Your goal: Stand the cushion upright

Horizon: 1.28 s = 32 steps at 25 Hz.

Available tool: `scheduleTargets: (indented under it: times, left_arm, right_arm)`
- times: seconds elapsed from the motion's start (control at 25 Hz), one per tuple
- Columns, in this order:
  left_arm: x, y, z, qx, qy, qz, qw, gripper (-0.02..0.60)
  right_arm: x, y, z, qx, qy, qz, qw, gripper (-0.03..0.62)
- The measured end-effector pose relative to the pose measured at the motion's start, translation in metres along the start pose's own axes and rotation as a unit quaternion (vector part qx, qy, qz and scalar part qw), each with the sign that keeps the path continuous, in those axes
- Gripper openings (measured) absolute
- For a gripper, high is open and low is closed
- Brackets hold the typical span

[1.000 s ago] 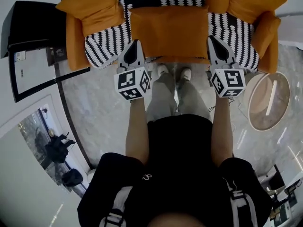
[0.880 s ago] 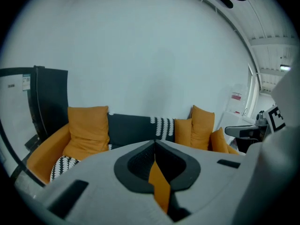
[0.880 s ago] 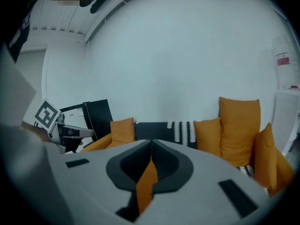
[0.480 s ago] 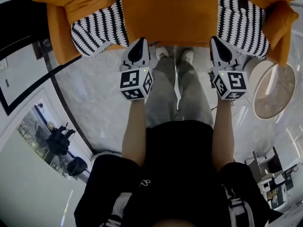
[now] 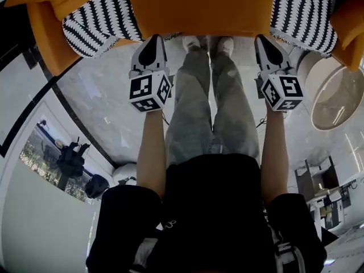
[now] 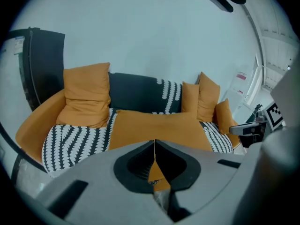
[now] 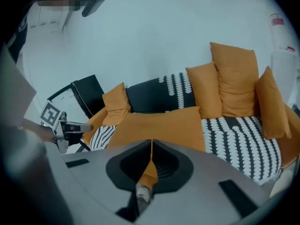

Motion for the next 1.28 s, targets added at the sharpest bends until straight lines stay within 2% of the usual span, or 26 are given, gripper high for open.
scheduleTargets:
  times: [0.24, 0.44, 0.64, 0.68, 0.72, 0.76, 0.96, 1.12, 1.16, 1.2, 1.28]
  left_arm:
    - [0.035, -0.017, 0.033, -0.025, 0.042, 0.034, 0.9983, 0.011]
    - [0.063, -0.041, 0.051, -0.019, 0.027, 0.063, 0.9975, 0.011]
    - [0.089, -0.063, 0.064, -0.015, -0.015, 0.101, 0.9946, 0.012]
    - [0.093, -0.065, 0.069, -0.016, -0.022, 0.109, 0.9937, 0.019]
    - [0.097, -0.067, 0.074, -0.016, -0.027, 0.118, 0.9925, 0.055]
    - [0.102, -0.069, 0.078, -0.013, -0.032, 0.13, 0.9909, 0.106]
    - [0.126, -0.086, 0.089, 0.0, -0.082, 0.198, 0.9767, 0.175]
    - [0.15, -0.1, 0.088, -0.008, -0.173, 0.249, 0.9528, 0.192]
    - [0.154, -0.103, 0.09, -0.015, -0.184, 0.258, 0.9482, 0.192]
    - [0.157, -0.105, 0.094, -0.024, -0.184, 0.264, 0.9464, 0.192]
    - [0.159, -0.108, 0.104, -0.041, -0.162, 0.27, 0.9482, 0.193]
  right_arm:
    - [0.036, -0.005, -0.029, 0.006, -0.008, 0.042, 0.999, 0.012]
    - [0.071, -0.011, -0.072, 0.031, -0.014, 0.076, 0.997, 0.012]
    - [0.099, -0.022, -0.113, 0.051, -0.013, 0.107, 0.993, 0.019]
    - [0.104, -0.025, -0.117, 0.052, -0.008, 0.118, 0.992, 0.045]
    - [0.108, -0.029, -0.121, 0.053, -0.003, 0.131, 0.99, 0.129]
    - [0.112, -0.032, -0.124, 0.054, 0.002, 0.145, 0.988, 0.155]
    - [0.129, -0.047, -0.143, 0.058, 0.069, 0.215, 0.972, 0.155]
    - [0.136, -0.063, -0.156, 0.046, 0.125, 0.259, 0.957, 0.155]
    - [0.137, -0.067, -0.156, 0.041, 0.135, 0.267, 0.953, 0.156]
    - [0.138, -0.072, -0.155, 0.035, 0.144, 0.274, 0.95, 0.156]
    - [0.14, -0.079, -0.15, 0.025, 0.154, 0.284, 0.946, 0.158]
Point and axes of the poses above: the fingertips, and each gripper's own axes: y backward along the fingers, z to its left, x out of its underside, the point moved 10 cm from there along y, backward along the fingers, and after that the axes turned 4 degrees about -z, right-handed, at the moved point
